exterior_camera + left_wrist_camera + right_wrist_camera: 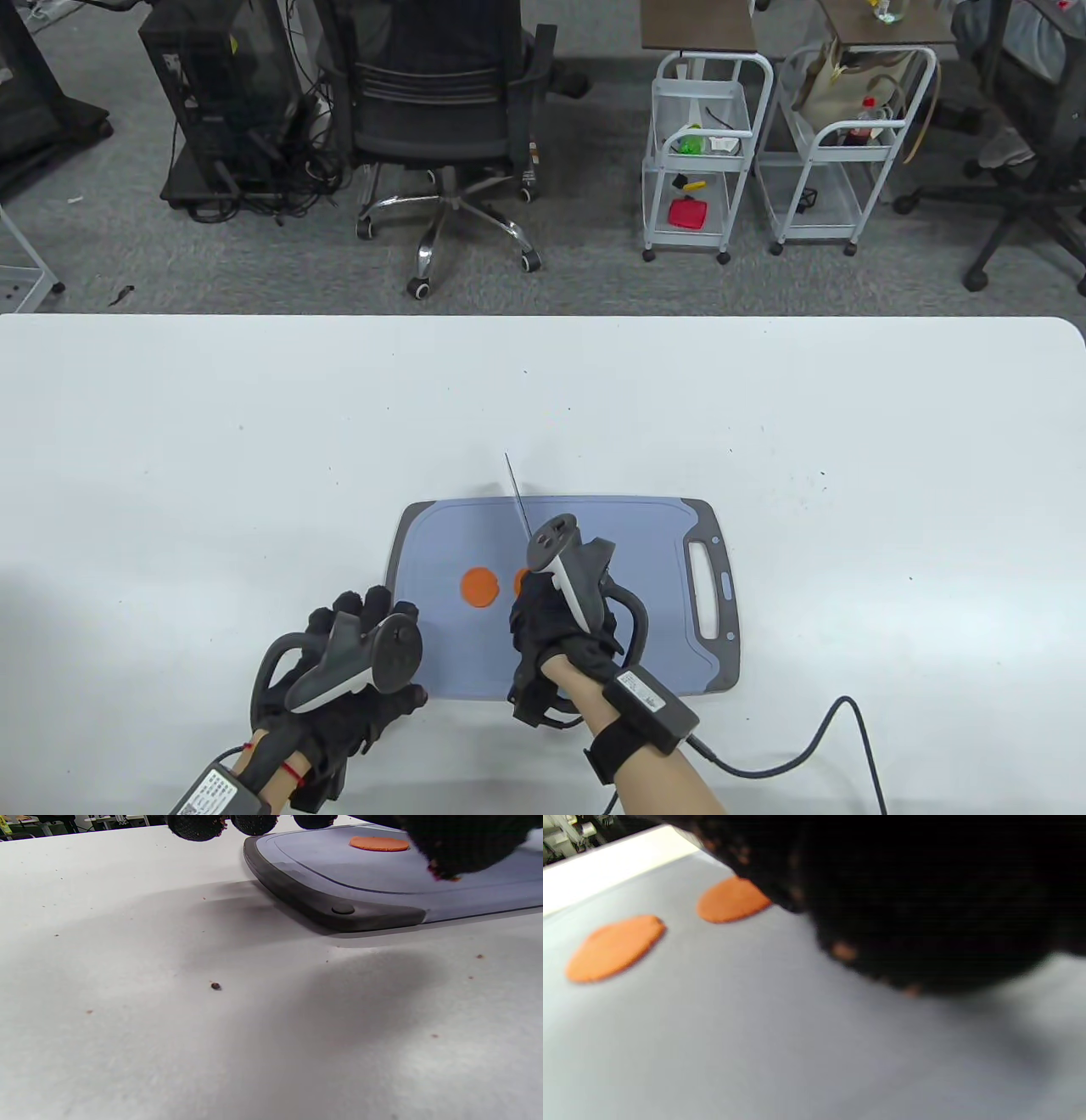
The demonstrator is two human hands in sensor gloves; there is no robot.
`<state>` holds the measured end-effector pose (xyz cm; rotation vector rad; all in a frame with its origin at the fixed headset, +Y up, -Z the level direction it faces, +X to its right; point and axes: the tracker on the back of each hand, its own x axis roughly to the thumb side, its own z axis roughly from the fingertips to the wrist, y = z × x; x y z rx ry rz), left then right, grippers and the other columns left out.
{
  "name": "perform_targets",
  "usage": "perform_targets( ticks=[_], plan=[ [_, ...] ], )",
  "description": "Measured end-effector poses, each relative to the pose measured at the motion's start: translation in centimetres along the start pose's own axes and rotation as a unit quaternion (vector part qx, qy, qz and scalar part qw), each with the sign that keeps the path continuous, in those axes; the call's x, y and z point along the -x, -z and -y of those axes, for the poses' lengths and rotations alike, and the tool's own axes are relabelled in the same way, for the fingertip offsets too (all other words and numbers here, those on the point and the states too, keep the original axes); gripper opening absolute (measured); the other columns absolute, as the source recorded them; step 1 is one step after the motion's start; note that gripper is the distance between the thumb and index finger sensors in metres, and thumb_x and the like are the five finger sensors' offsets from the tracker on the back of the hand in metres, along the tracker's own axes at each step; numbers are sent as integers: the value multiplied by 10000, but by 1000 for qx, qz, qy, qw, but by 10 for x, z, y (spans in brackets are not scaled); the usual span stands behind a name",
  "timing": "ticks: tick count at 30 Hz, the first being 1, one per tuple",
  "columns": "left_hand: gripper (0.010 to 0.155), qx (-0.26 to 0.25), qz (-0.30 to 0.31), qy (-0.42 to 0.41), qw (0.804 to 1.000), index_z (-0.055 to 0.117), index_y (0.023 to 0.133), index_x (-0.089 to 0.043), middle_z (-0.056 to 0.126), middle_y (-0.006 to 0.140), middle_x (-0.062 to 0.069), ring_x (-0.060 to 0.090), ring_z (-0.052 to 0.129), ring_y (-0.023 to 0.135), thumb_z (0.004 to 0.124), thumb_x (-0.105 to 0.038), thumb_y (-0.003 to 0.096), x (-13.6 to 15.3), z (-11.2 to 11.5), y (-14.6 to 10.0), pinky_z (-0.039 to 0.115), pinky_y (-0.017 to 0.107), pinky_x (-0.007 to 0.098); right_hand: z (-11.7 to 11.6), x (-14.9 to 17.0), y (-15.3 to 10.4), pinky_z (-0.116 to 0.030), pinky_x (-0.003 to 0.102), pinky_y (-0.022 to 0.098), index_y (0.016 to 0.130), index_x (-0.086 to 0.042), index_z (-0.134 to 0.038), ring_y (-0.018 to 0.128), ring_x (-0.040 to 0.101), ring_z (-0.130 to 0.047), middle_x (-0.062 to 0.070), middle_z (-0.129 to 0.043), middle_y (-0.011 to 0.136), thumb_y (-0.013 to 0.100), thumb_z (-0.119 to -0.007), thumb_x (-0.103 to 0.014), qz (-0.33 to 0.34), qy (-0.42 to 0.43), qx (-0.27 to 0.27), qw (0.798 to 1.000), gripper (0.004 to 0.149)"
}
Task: Chop plasticine discs into granules with repetitive downward strikes
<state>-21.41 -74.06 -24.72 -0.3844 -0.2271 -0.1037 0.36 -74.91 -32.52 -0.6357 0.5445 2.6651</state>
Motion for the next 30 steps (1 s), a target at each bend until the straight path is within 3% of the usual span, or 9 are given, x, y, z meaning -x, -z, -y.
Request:
perform_targets(
  ticks=[9, 12, 13, 17, 22, 25, 27, 28, 30],
  plan=[
    [929, -2, 0, 2, 1000, 369, 1108, -257, 347, 1234, 179, 534, 469, 1091, 638, -659, 315, 1, 0, -2, 414, 753, 683, 29, -7, 4, -955, 475, 132, 795, -34, -756, 61, 194, -1121, 13, -981, 398, 512, -698, -513, -34, -23, -100, 994, 560],
    [928, 1, 0, 5, 1000, 371, 1108, -257, 348, 1233, 179, 536, 467, 1091, 638, -659, 315, 0, 0, -2, 412, 754, 683, 2, 0, 1, -966, 471, 139, 791, -49, -734, 62, 183, -1128, -11, -973, 396, 495, -700, -527, -18, -15, -46, 999, 564],
    [928, -1, 2, 5, 1000, 372, 1109, -257, 349, 1233, 180, 535, 470, 1090, 639, -658, 315, -1, 1, -1, 413, 753, 683, -1, -1, -3, -961, 463, 128, 786, -47, -741, 39, 174, -1113, -16, -969, 385, 500, -708, -527, -1, 1, 12, 1000, 560],
    [927, 1, 1, 2, 1000, 369, 1108, -257, 345, 1233, 179, 533, 467, 1091, 636, -659, 316, 1, 1, -1, 413, 753, 682, 14, -13, 19, -958, 465, 135, 786, -52, -751, 43, 180, -1112, -19, -972, 385, 498, -706, -529, -24, -1, -58, 998, 559],
    [925, -9, 4, -3, 1000, 377, 1108, -261, 349, 1234, 180, 536, 468, 1091, 638, -659, 315, 3, -3, -4, 412, 753, 684, 39, -9, 6, -954, 473, 134, 798, -40, -759, 56, 195, -1117, 10, -982, 400, 511, -702, -515, -39, -36, -117, 992, 557],
    [925, -9, 2, 1, 1000, 378, 1108, -260, 349, 1233, 182, 534, 469, 1091, 639, -658, 315, 2, -3, -3, 413, 753, 684, 30, 4, 0, -960, 469, 135, 796, -38, -747, 62, 184, -1125, 6, -980, 403, 510, -695, -517, -29, -24, -117, 992, 560],
    [925, -1, 5, 5, 1000, 378, 1108, -260, 349, 1233, 179, 538, 467, 1089, 638, -659, 316, 0, -1, -2, 413, 753, 683, 9, 13, 3, -967, 482, 141, 791, -37, -735, 72, 201, -1137, 3, -978, 405, 497, -699, -521, -23, 7, -103, 994, 567],
    [922, 3, 6, 7, 1000, 381, 1108, -261, 349, 1234, 179, 533, 468, 1092, 638, -657, 317, -1, 0, -2, 414, 754, 683, 4, 14, 3, -968, 469, 134, 777, -52, -745, 46, 184, -1126, -18, -975, 382, 489, -712, -539, -9, 32, -33, 999, 567],
    [916, 8, 5, 6, 1000, 386, 1108, -261, 348, 1233, 181, 533, 469, 1091, 639, -654, 320, -1, 1, -1, 414, 753, 683, 5, 5, 13, -960, 468, 135, 779, -52, -748, 44, 181, -1116, -18, -973, 379, 494, -716, -536, -23, 37, -46, 998, 563]
  ],
)
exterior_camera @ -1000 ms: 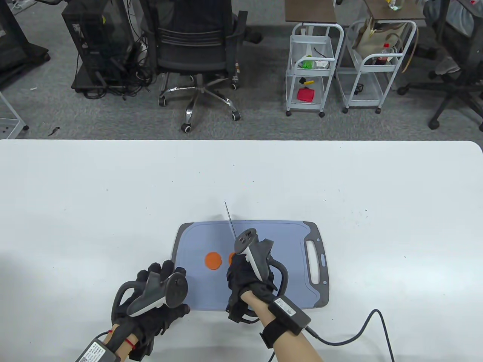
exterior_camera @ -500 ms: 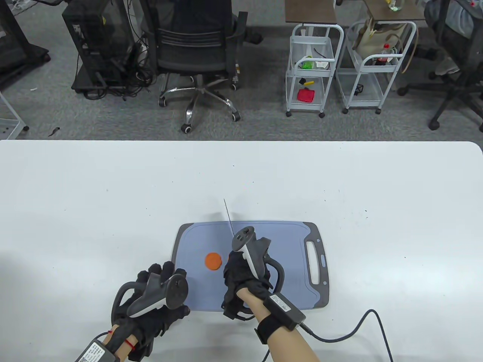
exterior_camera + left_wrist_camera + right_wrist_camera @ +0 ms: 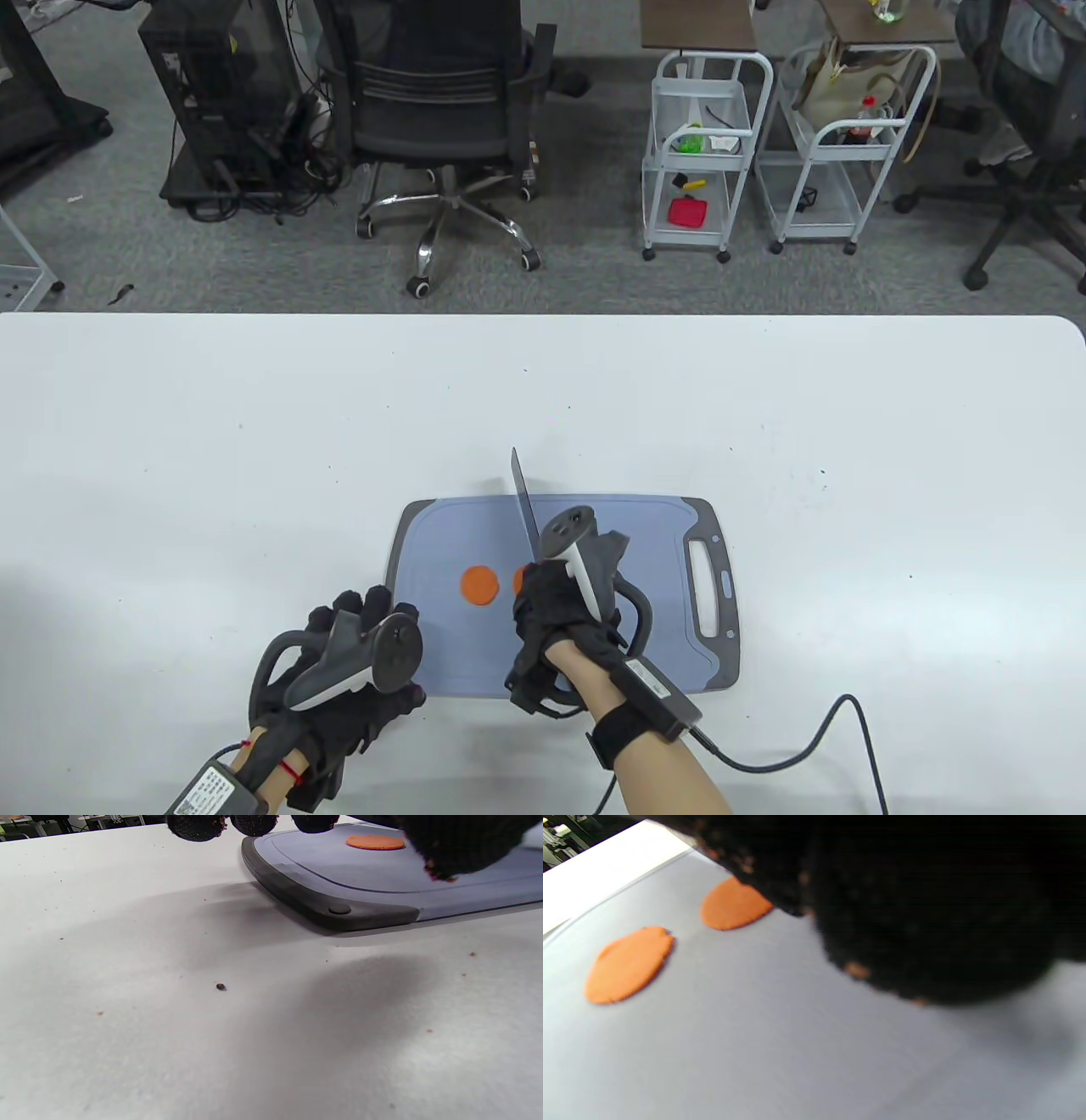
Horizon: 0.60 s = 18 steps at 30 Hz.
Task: Chop plasticine discs into granules with repetitive downward strikes
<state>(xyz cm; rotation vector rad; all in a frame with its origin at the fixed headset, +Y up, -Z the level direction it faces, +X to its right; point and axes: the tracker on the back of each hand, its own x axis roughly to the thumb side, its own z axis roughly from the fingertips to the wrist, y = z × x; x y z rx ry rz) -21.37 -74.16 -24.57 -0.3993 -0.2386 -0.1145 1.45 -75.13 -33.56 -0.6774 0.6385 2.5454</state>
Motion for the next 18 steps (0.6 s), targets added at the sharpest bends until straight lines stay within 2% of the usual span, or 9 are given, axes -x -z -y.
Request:
perform_targets(
  ticks=[1, 4, 8, 10, 13, 14, 15, 18],
  plan=[
    [916, -1, 0, -1, 1000, 386, 1108, -261, 348, 1233, 180, 533, 469, 1091, 639, -655, 320, 0, 0, 0, 415, 753, 682, 3, -5, 4, -960, 471, 138, 781, -49, -746, 48, 186, -1117, -16, -971, 388, 494, -716, -534, -6, 1, -16, 1000, 564],
    [919, -4, -7, -5, 1000, 386, 1108, -260, 348, 1233, 179, 534, 471, 1090, 639, -656, 318, 4, -1, -2, 416, 753, 682, 12, -16, 3, -964, 472, 144, 783, -51, -748, 58, 185, -1128, -14, -977, 391, 492, -709, -534, -12, -58, -20, 998, 565],
    [920, -6, -7, -9, 1000, 384, 1109, -261, 347, 1233, 179, 536, 469, 1090, 639, -656, 318, 6, -2, 0, 414, 753, 683, 26, -17, -8, -961, 472, 141, 802, -32, -745, 75, 191, -1131, 15, -981, 418, 515, -695, -513, -30, -49, -80, 995, 563],
    [919, -7, -9, -7, 1000, 385, 1108, -261, 347, 1233, 180, 536, 468, 1090, 639, -656, 318, 5, -2, 0, 414, 753, 683, 17, -10, -9, -964, 472, 141, 802, -34, -743, 79, 194, -1134, 12, -981, 417, 512, -694, -514, -26, -25, -76, 996, 563],
    [919, -11, -6, -7, 1000, 385, 1109, -261, 346, 1234, 180, 535, 467, 1091, 638, -657, 318, 5, -2, 0, 414, 754, 682, -7, -5, -12, -969, 473, 139, 795, -38, -723, 70, 191, -1135, -2, -974, 405, 499, -696, -521, 7, -30, 5, 1000, 567],
    [919, -11, -6, -7, 1000, 386, 1108, -262, 348, 1233, 181, 536, 469, 1090, 639, -656, 318, 5, -2, 0, 414, 754, 682, -9, -4, -12, -968, 471, 141, 797, -41, -718, 69, 185, -1132, -5, -970, 407, 501, -696, -522, 8, -30, 11, 999, 566],
    [918, -12, -7, -7, 1000, 387, 1108, -263, 348, 1233, 180, 534, 469, 1090, 639, -656, 318, 6, -2, 0, 414, 754, 682, -7, -5, -7, -966, 463, 139, 796, -43, -724, 60, 175, -1125, -12, -968, 402, 504, -697, -526, 9, -17, 12, 1000, 565],
    [920, -11, -6, -7, 1000, 384, 1108, -261, 346, 1233, 181, 534, 467, 1091, 638, -657, 318, 6, -1, 0, 414, 753, 682, 3, -10, 3, -968, 466, 142, 795, -45, -730, 63, 184, -1128, -13, -972, 402, 502, -695, -527, -11, -6, -40, 999, 565]
  ],
)
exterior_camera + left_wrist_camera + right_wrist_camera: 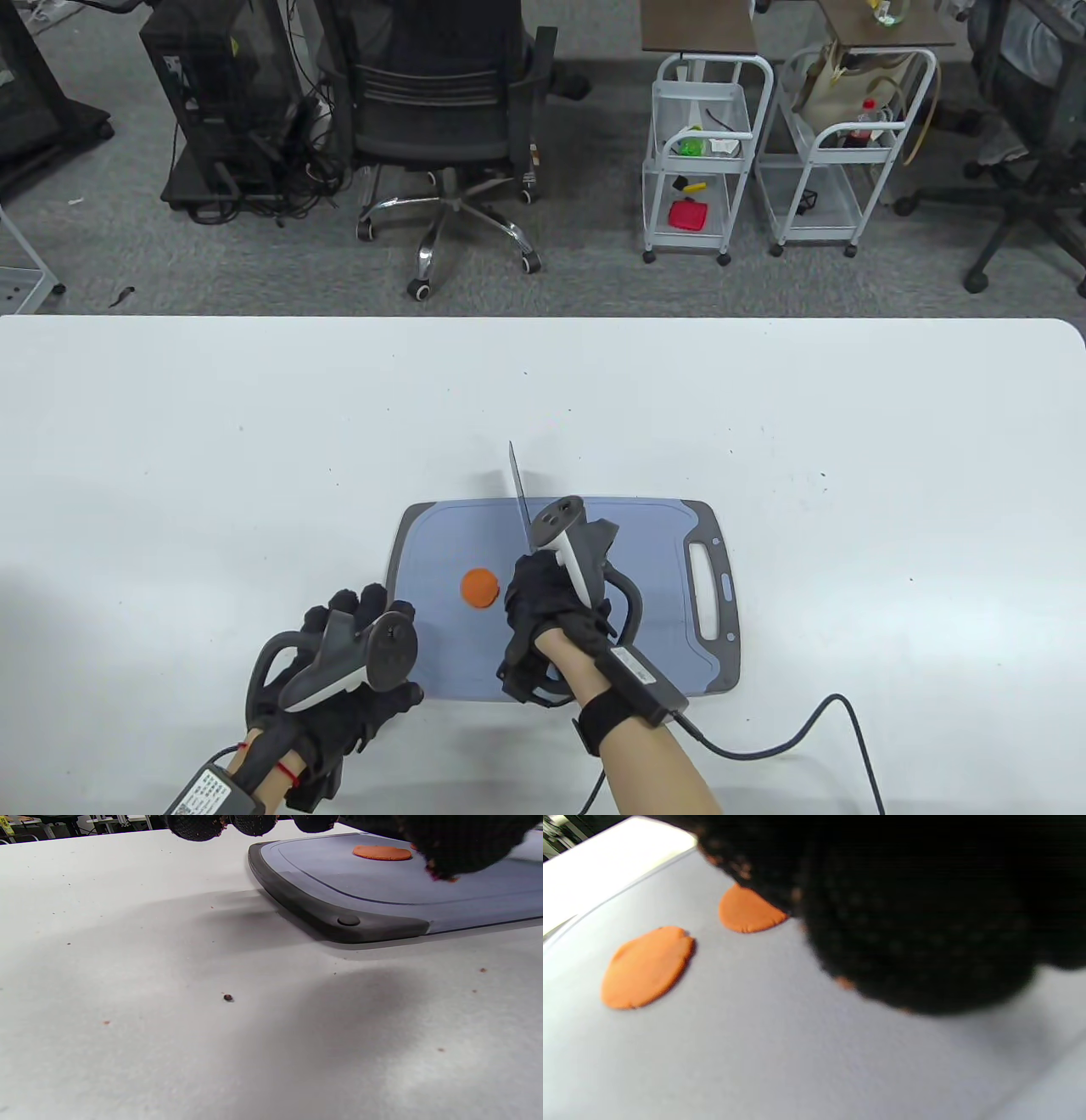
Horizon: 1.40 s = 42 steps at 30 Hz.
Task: Chop plasticine discs into granules with repetitive downward strikes
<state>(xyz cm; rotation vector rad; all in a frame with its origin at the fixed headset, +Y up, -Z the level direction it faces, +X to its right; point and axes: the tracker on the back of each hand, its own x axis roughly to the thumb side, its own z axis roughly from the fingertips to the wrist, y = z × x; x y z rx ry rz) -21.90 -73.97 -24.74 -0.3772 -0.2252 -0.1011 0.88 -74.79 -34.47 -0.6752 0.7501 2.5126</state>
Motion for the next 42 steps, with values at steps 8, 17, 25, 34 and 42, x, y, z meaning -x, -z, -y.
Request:
perform_targets(
  ticks=[8, 17, 25, 34, 42],
  plan=[
    [918, -15, -1, 0, 1000, 389, 1108, -262, 347, 1234, 180, 536, 467, 1091, 640, -657, 318, 1, -4, -3, 413, 754, 683, 2, 14, -18, -965, 475, 141, 800, -34, -729, 73, 196, -1135, 3, -979, 411, 507, -686, -517, -3, -27, -21, 999, 566],
    [918, -16, 0, 3, 1000, 389, 1108, -262, 347, 1233, 179, 535, 466, 1091, 639, -657, 318, 0, -3, -3, 414, 753, 682, -2, -5, -3, -964, 472, 145, 793, -39, -729, 62, 189, -1129, -11, -973, 401, 502, -689, -524, -8, -21, 26, 999, 567],
    [917, -21, -1, 3, 1000, 391, 1108, -264, 347, 1234, 182, 538, 468, 1090, 640, -656, 318, 0, -4, -5, 414, 752, 684, -10, 7, -16, -971, 485, 137, 793, -26, -723, 81, 211, -1151, 11, -983, 409, 493, -689, -512, -14, -17, 0, 1000, 572],
    [917, -15, 7, 8, 1000, 391, 1108, -265, 350, 1234, 180, 536, 468, 1091, 639, -657, 317, -2, -2, -4, 415, 753, 683, 17, -10, -10, -963, 480, 152, 813, -25, -734, 95, 211, -1141, 24, -984, 430, 518, -689, -505, -29, -16, -40, 999, 565],
    [915, -6, 6, 17, 1000, 398, 1108, -266, 351, 1234, 181, 538, 469, 1090, 639, -657, 317, -4, 0, -4, 416, 753, 683, -13, 0, -11, -971, 478, 139, 793, -30, -720, 75, 202, -1145, -2, -978, 402, 494, -693, -521, 15, -22, 25, 999, 575]
  ],
)
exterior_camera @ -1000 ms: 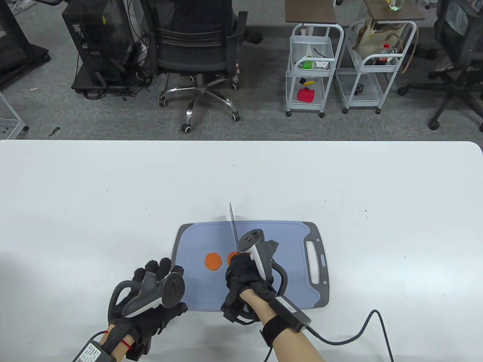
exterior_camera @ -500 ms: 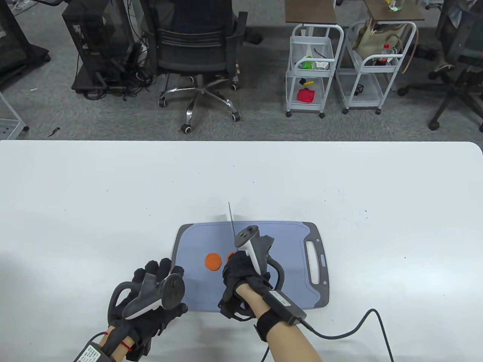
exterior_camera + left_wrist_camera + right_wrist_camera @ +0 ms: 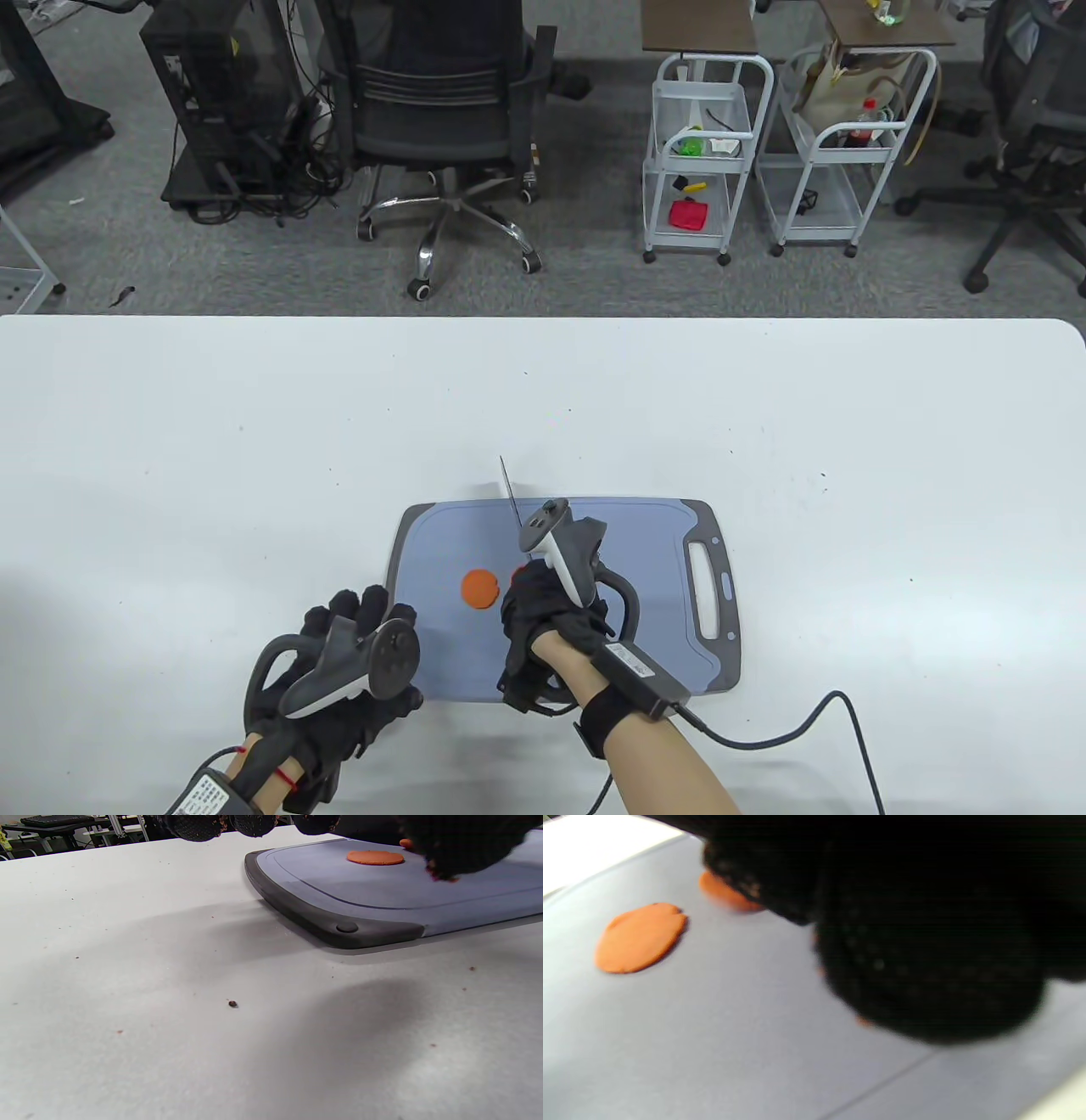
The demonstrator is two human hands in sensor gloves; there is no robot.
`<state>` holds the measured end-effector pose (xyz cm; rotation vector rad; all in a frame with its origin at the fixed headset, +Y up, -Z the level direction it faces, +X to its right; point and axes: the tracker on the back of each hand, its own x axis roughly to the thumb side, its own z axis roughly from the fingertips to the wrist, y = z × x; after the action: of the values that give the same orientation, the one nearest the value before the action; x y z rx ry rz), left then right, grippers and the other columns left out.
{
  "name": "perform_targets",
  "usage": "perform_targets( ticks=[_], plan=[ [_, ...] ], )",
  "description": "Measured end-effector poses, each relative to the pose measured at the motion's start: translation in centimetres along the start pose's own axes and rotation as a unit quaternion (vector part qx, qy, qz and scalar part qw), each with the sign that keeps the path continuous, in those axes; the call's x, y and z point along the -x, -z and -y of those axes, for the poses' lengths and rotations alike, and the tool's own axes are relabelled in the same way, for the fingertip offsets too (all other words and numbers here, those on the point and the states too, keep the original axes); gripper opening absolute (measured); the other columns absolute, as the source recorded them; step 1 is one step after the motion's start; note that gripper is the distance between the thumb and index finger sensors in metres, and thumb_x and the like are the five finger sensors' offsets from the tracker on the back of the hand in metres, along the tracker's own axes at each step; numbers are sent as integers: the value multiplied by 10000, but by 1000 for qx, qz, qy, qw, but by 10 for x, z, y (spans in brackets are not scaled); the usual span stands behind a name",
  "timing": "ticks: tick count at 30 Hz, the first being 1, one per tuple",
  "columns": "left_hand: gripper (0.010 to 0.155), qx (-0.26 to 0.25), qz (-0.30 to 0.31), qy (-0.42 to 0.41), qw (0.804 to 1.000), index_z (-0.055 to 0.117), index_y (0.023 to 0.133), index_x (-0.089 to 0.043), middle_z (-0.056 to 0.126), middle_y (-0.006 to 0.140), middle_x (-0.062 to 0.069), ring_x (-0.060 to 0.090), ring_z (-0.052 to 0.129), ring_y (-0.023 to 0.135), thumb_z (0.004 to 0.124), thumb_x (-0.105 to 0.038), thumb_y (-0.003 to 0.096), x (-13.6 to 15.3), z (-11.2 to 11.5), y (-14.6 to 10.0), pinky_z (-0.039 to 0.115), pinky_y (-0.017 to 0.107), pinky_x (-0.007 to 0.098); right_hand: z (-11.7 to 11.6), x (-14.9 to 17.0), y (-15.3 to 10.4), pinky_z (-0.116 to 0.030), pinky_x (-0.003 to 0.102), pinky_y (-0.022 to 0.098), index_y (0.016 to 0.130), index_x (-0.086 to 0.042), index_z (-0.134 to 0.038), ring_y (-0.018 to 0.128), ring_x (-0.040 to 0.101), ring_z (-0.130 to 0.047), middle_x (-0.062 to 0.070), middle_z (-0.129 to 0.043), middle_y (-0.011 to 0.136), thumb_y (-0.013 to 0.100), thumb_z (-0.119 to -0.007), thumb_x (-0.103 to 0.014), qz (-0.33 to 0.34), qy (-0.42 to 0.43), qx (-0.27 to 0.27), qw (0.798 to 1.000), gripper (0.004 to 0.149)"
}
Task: Chop plasticine discs into granules with repetitive downward strikes
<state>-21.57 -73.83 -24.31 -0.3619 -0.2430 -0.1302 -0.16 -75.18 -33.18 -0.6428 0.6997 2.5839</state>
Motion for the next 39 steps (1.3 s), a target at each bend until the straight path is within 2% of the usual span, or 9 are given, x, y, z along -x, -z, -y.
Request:
perform_targets(
  ticks=[5, 9, 14, 16, 19, 24, 30, 36, 39],
  plan=[
    [915, -2, 0, -4, 1000, 397, 1108, -266, 350, 1234, 182, 536, 469, 1090, 639, -657, 318, 0, -1, 0, 415, 753, 683, 16, -11, 16, -968, 478, 145, 789, -37, -736, 78, 203, -1144, -5, -981, 399, 493, -692, -527, -20, 4, -37, 999, 575],
    [914, 1, 0, -2, 1000, 399, 1108, -266, 351, 1234, 180, 536, 470, 1091, 639, -657, 318, 0, 0, 0, 416, 754, 683, 29, -10, 2, -966, 483, 149, 808, -21, -734, 102, 221, -1149, 27, -988, 425, 511, -689, -509, -46, 20, -102, 993, 573],
    [911, 6, 0, 3, 1000, 406, 1107, -267, 355, 1233, 180, 534, 472, 1091, 639, -656, 317, -1, 0, 0, 418, 753, 682, -1, -3, 0, -969, 483, 139, 795, -25, -718, 81, 212, -1148, 7, -979, 407, 494, -696, -520, -7, 14, 1, 1000, 580],
    [910, 7, -1, 4, 1000, 407, 1107, -269, 354, 1234, 181, 536, 473, 1090, 639, -657, 317, -1, 0, 1, 417, 753, 683, -1, -6, 4, -968, 478, 144, 799, -27, -710, 77, 205, -1141, 0, -973, 407, 499, -693, -522, -13, 26, 6, 1000, 579],
    [909, 8, -1, 1, 1000, 409, 1107, -269, 355, 1233, 179, 536, 473, 1090, 639, -656, 318, -1, 0, 0, 418, 753, 682, 11, -10, 15, -969, 480, 145, 795, -28, -724, 81, 207, -1146, 1, -980, 404, 495, -694, -523, -28, 34, -41, 998, 579],
    [907, 17, -2, 2, 1000, 414, 1107, -269, 358, 1233, 181, 535, 475, 1089, 640, -655, 318, 0, 1, 2, 419, 752, 683, 32, -11, 2, -966, 484, 148, 812, -13, -731, 109, 225, -1153, 36, -990, 433, 516, -688, -505, -49, 19, -108, 993, 576],
    [907, 17, 1, 9, 1000, 415, 1107, -270, 358, 1233, 182, 535, 477, 1089, 639, -656, 317, -2, 1, 1, 419, 753, 682, -4, -1, 0, -970, 484, 137, 797, -21, -708, 83, 212, -1151, 10, -976, 409, 492, -700, -519, -15, 57, -21, 998, 584],
    [905, 13, 5, -1, 1000, 417, 1105, -271, 360, 1232, 180, 533, 479, 1090, 640, -655, 317, -1, 0, 0, 422, 752, 682, 12, -3, -4, -964, 474, 157, 824, -40, -737, 98, 208, -1141, 13, -984, 431, 522, -695, -509, 17, 17, -37, 999, 560],
    [908, 9, 2, -3, 1000, 413, 1108, -268, 356, 1233, 182, 535, 478, 1089, 640, -655, 318, 1, -1, 0, 420, 753, 683, 9, -5, -16, -962, 473, 156, 833, -51, -742, 95, 204, -1139, 12, -984, 433, 526, -698, -508, 46, -22, 4, 999, 552]
  ],
)
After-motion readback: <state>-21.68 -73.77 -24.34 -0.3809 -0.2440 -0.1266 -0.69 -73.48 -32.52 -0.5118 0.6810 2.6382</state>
